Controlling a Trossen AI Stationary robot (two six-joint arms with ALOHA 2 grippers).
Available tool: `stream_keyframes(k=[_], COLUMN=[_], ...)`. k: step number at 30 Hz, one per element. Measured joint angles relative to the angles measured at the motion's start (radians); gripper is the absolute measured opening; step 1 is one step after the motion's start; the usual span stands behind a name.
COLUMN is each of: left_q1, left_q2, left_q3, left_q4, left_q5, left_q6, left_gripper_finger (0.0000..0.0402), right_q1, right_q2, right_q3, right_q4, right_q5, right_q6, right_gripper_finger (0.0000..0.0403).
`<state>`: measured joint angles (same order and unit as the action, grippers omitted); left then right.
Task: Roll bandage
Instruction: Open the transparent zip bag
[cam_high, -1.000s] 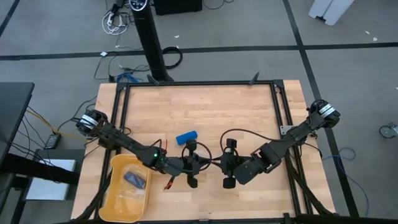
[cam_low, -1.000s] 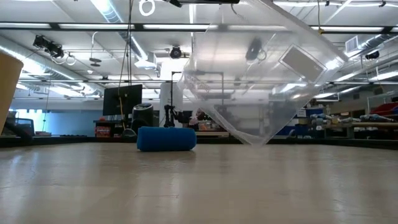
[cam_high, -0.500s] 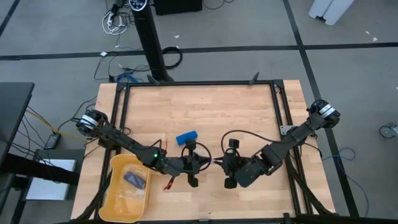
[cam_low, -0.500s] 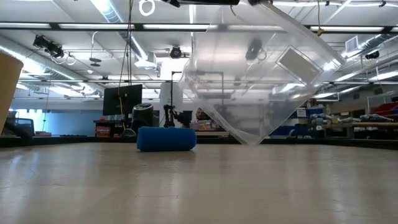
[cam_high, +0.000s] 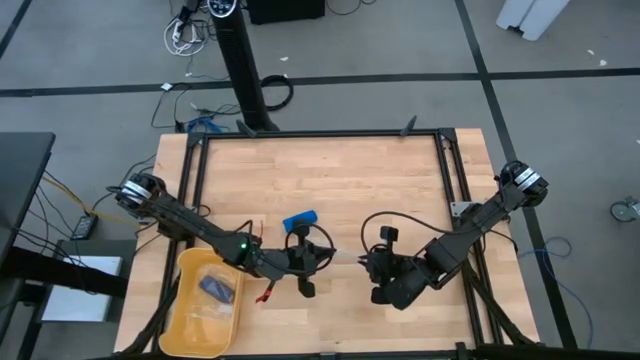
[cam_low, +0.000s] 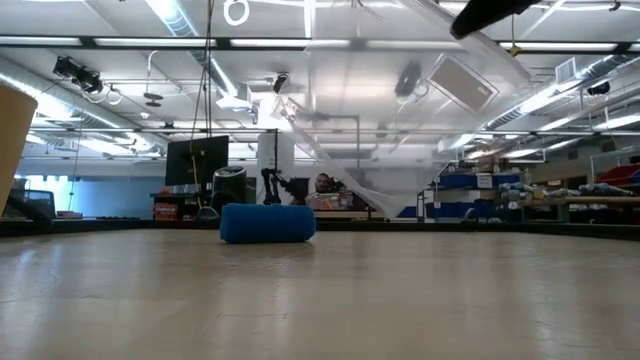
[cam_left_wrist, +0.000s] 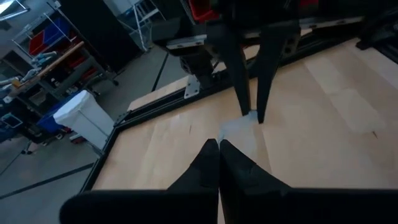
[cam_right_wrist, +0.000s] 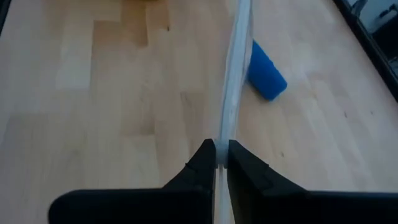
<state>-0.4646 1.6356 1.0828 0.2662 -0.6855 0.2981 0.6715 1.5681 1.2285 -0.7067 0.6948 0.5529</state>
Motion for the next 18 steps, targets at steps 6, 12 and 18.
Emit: stream_keyframes(k=[6, 12, 18], left_q1=[-0.003, -0.003, -0.003], left_q2=[-0.002, -0.003, -0.004], left_q3=[0.000, 0.000, 0.000], left_q4=[-0.003, -0.007, -0.008], left_q5=[-0.005, -0.006, -0.006], left_q6=[0.001, 0.001, 0.000], left_gripper_finger=[0.0000, 0.0000, 0.0000], right_q1=[0.016, 0.036, 0.055], right_q2=[0.000, 0.000, 0.000], right_q3=[-0.001, -0.001, -0.001], right_q4=[-0.051, -0.095, -0.136], right_q5=[-0.008, -0.009, -0.010], right_q6=[0.051, 0.106, 0.157], right_gripper_finger=[0.0022, 0.0023, 0.0023])
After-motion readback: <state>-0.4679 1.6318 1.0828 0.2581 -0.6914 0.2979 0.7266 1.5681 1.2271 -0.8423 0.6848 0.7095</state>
